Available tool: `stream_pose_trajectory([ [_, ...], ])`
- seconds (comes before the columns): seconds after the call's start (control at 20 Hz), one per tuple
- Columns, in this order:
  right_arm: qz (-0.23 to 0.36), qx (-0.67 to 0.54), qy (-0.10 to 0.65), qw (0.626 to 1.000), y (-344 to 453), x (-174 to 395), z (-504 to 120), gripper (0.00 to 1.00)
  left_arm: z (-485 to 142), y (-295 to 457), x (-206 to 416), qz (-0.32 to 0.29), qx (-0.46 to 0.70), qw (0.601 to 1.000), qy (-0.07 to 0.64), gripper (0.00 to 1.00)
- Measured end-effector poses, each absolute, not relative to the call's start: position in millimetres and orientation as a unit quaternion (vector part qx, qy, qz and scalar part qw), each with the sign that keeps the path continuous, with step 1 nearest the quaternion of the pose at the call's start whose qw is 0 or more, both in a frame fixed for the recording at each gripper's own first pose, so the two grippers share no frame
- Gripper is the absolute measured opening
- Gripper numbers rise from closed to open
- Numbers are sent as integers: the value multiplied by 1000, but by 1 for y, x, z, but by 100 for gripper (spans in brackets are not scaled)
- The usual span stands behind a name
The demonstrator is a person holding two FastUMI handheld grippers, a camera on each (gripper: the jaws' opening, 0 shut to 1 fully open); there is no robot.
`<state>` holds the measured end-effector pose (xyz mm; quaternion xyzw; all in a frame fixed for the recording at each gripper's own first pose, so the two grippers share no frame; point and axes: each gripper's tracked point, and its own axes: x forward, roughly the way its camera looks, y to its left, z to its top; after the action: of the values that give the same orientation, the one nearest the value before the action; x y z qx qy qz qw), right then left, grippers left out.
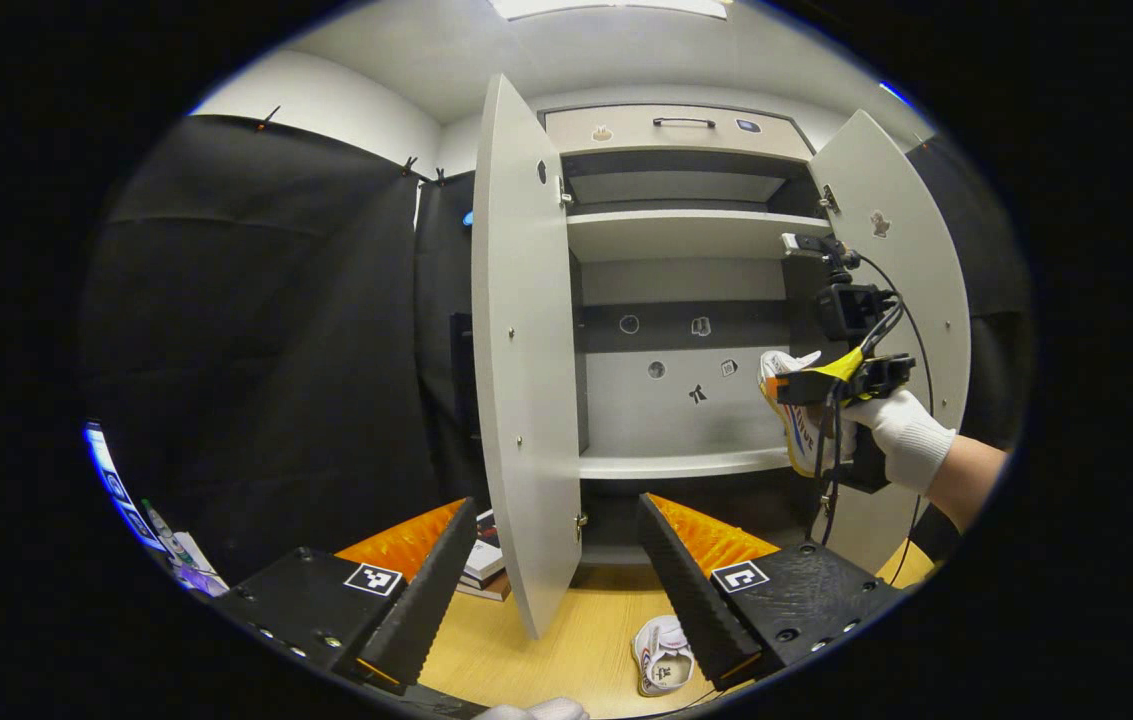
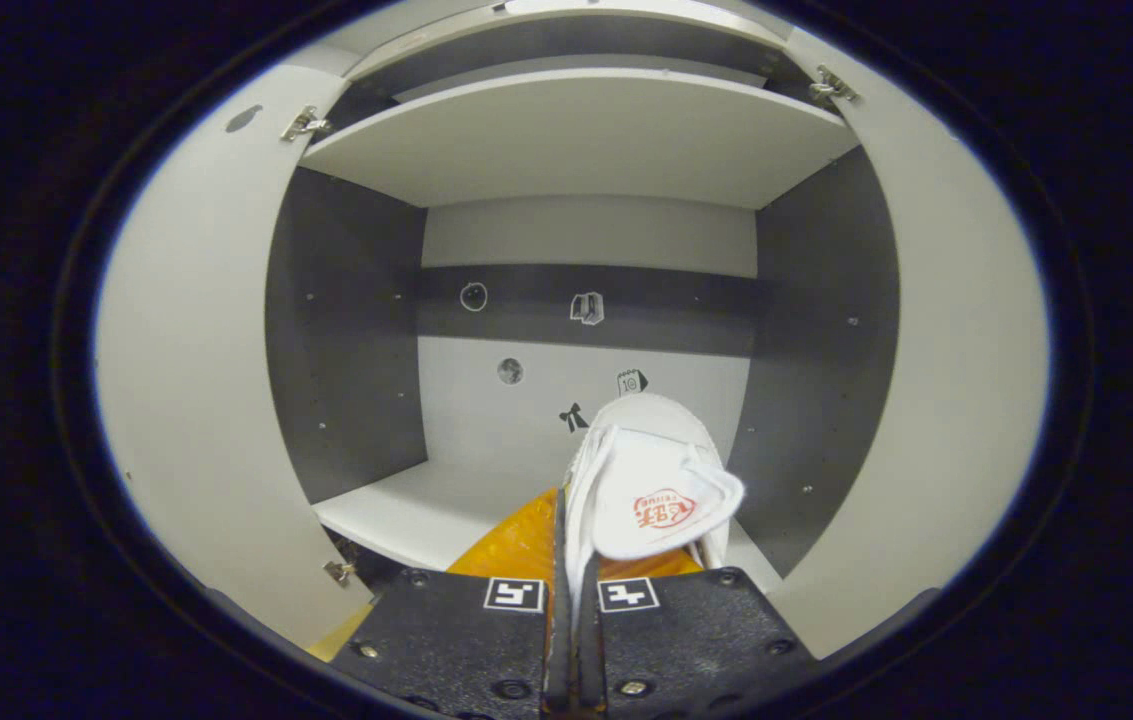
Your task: Grab one shoe with the right hand and put it into the shoe cabinet, grab the other shoe with the left hand and put it into the shoe cabinet; then close the right door with the right hand and the left door with the left hand.
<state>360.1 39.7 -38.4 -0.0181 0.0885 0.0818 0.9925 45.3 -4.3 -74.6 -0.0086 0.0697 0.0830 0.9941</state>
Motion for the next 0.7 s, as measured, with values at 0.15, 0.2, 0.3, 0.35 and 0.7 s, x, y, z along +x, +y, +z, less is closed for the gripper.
stream_pose_trajectory([
  [0.15, 82, -17, 106, 991, 46, 408, -49, 7, -69, -7, 52, 95, -5, 993, 67, 96],
  [0.2, 78, -23, 112, 990, 47, 420, -54, 7, -67, -6, 54, 102, -1, 993, 65, 96],
  [0.3, 80, -24, 130, 988, 51, 440, -65, 7, -61, -5, 58, 112, 9, 992, 59, 96],
  [0.35, 79, -25, 146, 986, 52, 450, -74, 6, -62, -7, 58, 114, 9, 992, 58, 96],
  [0.7, 64, -17, 254, 965, 43, 475, -116, 18, -61, -12, 69, 117, 4, 991, 60, 100],
])
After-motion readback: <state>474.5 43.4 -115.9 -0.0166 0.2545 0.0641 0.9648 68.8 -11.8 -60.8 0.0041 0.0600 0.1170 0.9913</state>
